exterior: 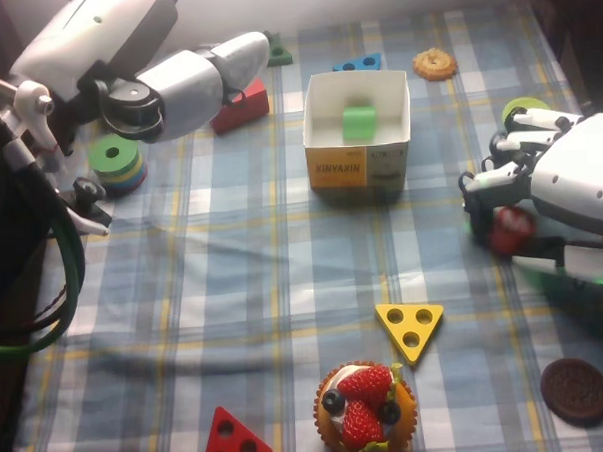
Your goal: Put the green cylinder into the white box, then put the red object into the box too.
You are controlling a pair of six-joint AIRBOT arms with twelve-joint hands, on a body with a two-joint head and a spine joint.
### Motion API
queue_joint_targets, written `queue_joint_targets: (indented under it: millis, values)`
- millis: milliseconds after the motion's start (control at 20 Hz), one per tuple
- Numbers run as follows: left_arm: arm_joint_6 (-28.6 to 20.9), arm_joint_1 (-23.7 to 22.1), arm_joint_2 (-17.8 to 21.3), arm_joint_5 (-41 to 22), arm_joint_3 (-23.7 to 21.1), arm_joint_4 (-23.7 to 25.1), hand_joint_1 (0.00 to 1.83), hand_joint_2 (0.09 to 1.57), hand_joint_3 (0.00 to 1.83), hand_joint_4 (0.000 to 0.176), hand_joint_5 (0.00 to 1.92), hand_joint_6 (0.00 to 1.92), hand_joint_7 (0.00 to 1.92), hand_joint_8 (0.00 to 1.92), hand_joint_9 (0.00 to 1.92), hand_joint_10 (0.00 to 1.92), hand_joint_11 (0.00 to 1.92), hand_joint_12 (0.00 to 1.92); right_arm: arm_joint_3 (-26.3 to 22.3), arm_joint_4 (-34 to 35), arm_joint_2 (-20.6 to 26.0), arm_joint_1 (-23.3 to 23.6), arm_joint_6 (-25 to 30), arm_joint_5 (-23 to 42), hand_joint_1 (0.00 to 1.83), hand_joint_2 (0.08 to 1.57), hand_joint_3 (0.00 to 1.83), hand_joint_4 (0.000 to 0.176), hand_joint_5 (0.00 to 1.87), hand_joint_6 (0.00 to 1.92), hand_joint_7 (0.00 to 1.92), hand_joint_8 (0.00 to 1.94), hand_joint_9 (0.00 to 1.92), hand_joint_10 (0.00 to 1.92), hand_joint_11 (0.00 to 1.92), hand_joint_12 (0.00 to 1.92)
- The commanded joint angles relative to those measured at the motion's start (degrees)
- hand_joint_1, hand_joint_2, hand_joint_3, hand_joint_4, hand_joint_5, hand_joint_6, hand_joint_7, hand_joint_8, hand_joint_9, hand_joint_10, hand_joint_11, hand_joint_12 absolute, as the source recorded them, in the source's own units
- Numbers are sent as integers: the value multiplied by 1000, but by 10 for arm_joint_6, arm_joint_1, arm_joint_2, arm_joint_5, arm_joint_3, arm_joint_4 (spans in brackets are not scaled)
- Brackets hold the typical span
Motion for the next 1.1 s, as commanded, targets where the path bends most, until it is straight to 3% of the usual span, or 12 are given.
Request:
queue_joint_targets:
  millis: [0, 100, 300, 450, 500, 550, 600, 700, 750, 800, 900, 1050]
  values:
    - [-2, -4, 5, -69, -1, 15, 505, 1372, 1, 35, 164, 1, 133, 3, 47, 6, 0, 109, 2, -1, 0, 9, 3, 59, 1176, 1241, 0, 0, 660, 1374, 859, 1352, 463, 1451, 0, 1819]
    - [-2, 2, 9, -76, -4, 13, 514, 1367, 0, 23, 172, 3, 139, 0, 61, 8, 0, 188, 1, -15, 2, 17, 14, 70, 1188, 1234, 0, 0, 659, 1364, 879, 1334, 507, 1453, 0, 1816]
    - [-2, 16, 16, -86, -13, 8, 531, 1359, 0, 34, 181, 2, 147, 1, 89, 11, 0, 461, -11, -44, 25, 40, 42, 120, 1176, 1253, 4, 0, 659, 1338, 816, 1476, 490, 1704, 63, 1920]
    - [-2, 36, 20, -101, -20, -9, 503, 1373, 2, 37, 174, 1, 142, 1, 75, 3, 0, 399, -3, -59, 22, 83, 43, 127, 1156, 1277, 6, 0, 623, 1385, 775, 1542, 474, 1783, 72, 1921]
    - [-2, 42, 20, -103, -21, -15, 490, 1376, 1, 31, 168, 0, 151, 2, 86, 5, 0, 474, 3, -61, 17, 96, 43, 127, 1192, 1259, 0, 0, 672, 1273, 798, 1550, 489, 1885, 124, 1921]
    - [-2, 48, 19, -104, -21, -21, 490, 1376, 1, 31, 168, 0, 151, 2, 86, 5, 0, 474, 11, -64, 10, 111, 43, 125, 1192, 1259, 0, 0, 672, 1273, 798, 1550, 489, 1885, 124, 1921]
    - [-2, 53, 19, -105, -21, -28, 392, 1363, 0, 66, 160, 0, 119, 1, 54, 2, 0, 327, 21, -67, 0, 127, 43, 116, 1185, 1257, 0, 0, 630, 1361, 831, 1463, 511, 1728, 114, 1921]
    - [-2, 61, 17, -108, -21, -37, 398, 1363, 0, 53, 167, 1, 129, 2, 74, 10, 0, 455, 48, -78, -25, 164, 43, 86, 1155, 1278, 3, 0, 573, 1497, 811, 1423, 496, 1551, 17, 1921]
    - [-2, 64, 15, -109, -21, -41, 421, 1368, 0, 47, 174, 2, 141, 3, 86, 13, 0, 531, 64, -85, -41, 182, 43, 66, 1145, 1284, 2, 0, 595, 1455, 774, 1495, 493, 1585, 102, 1921]
    - [-2, 65, 14, -108, -20, -43, 435, 1368, 0, 55, 174, 2, 141, 1, 80, 9, 0, 539, 76, -92, -53, 195, 43, 49, 1160, 1276, 0, 0, 616, 1407, 790, 1495, 623, 1606, 399, 1921]
    - [-2, 68, 12, -107, -18, -48, 500, 1366, 1, 32, 195, 5, 168, 4, 95, 13, 0, 618, 112, -108, -92, 228, 43, 7, 1166, 1266, 0, 0, 662, 1342, 781, 1526, 623, 1620, 375, 1921]
    - [-2, 68, 7, -103, -14, -50, 518, 1357, 0, 39, 212, 5, 187, 2, 114, 17, 0, 754, 150, -115, -134, 246, 43, -39, 1148, 1278, 3, 0, 641, 1386, 756, 1535, 615, 1567, 462, 1891]
